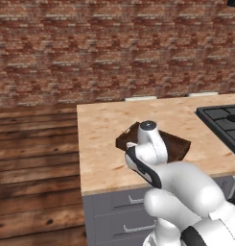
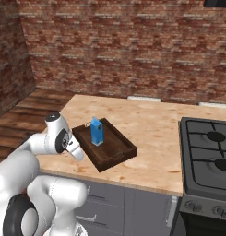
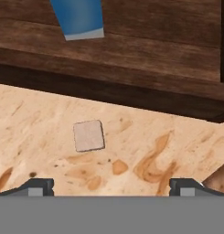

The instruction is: Take out the milk from the fridge and place it on the tray on the counter. Then take the sugar cube near the tray and place it in the tray.

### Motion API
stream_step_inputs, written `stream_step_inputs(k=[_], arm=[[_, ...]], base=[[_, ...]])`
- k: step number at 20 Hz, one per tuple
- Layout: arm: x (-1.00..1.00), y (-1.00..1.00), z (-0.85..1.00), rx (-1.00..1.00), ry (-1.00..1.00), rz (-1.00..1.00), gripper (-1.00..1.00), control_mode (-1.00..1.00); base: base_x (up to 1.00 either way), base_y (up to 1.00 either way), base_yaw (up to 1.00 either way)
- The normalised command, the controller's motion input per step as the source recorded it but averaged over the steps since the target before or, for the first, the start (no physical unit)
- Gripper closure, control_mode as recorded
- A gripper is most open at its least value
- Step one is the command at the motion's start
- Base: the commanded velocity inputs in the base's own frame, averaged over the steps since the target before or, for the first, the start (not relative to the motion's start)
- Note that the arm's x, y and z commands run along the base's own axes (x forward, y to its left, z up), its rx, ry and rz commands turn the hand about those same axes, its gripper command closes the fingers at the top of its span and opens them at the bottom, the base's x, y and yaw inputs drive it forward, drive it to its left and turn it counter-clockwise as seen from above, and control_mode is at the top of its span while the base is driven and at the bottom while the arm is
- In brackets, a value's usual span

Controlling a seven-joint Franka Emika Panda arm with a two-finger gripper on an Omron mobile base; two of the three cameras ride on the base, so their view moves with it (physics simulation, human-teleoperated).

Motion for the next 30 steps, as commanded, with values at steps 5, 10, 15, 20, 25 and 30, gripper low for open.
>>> stream_step_inputs(k=[5,10,15,20,25,30], arm=[[0.0,0.0,-0.21,0.0,0.0,0.0,-1.0,-1.0],[0.01,-0.01,-0.21,0.0,0.0,0.0,-1.0,-1.0],[0.1,-0.09,-0.21,0.0,0.0,0.0,-1.0,-1.0],[0.01,-0.07,-0.13,0.0,0.0,0.0,-1.0,-1.0],[0.0,0.0,-0.2,0.0,0.0,0.0,-1.0,-1.0],[0.01,-0.01,-0.17,0.0,0.0,0.0,-1.0,-1.0]], base=[[0.0,0.0,0.0],[0.0,0.0,0.0],[0.0,0.0,0.0],[0.0,0.0,0.0],[0.0,0.0,0.0],[0.0,0.0,0.0]])
